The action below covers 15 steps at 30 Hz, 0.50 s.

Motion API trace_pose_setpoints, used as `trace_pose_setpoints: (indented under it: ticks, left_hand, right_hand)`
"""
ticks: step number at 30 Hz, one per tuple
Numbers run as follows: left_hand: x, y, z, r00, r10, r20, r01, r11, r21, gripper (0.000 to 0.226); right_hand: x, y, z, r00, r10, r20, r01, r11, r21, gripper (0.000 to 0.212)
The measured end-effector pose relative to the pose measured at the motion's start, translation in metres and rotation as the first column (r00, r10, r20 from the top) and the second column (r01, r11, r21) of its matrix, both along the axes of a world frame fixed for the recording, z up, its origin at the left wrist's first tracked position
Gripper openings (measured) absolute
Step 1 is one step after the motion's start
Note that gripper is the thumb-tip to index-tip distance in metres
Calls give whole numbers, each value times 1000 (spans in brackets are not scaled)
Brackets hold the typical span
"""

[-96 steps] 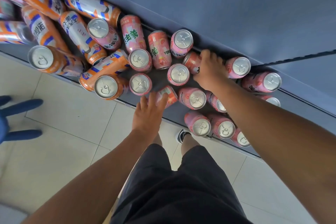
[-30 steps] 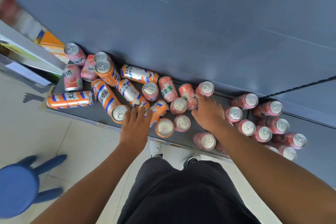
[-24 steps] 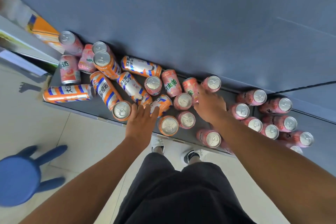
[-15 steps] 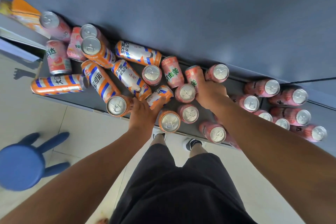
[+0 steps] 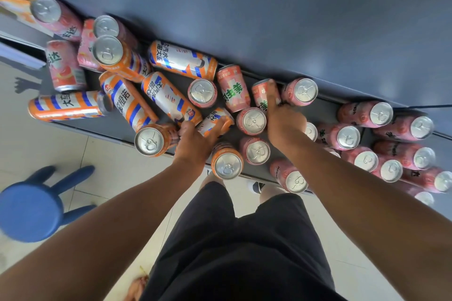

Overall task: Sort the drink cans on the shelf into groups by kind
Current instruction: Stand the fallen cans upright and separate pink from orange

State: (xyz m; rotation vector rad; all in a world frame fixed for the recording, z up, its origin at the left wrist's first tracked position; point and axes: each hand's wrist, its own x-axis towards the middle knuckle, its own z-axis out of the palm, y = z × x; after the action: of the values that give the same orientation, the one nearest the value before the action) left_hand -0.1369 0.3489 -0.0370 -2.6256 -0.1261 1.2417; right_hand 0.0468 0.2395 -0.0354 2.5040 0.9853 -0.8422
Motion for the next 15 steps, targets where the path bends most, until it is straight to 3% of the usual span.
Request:
trace_pose_setpoints:
  ticks: [9,15]
  left_hand:
    - [-6,9,32,970,188,151,-188,982,-13,84]
    - [-10,17,55,920,220,325,-207,975,-76,59]
  right_hand:
    - [8,-7,17,998,-7,-57,11,997,70,97]
    - [8,-14,31,996,-34,-81,49,981,188,77]
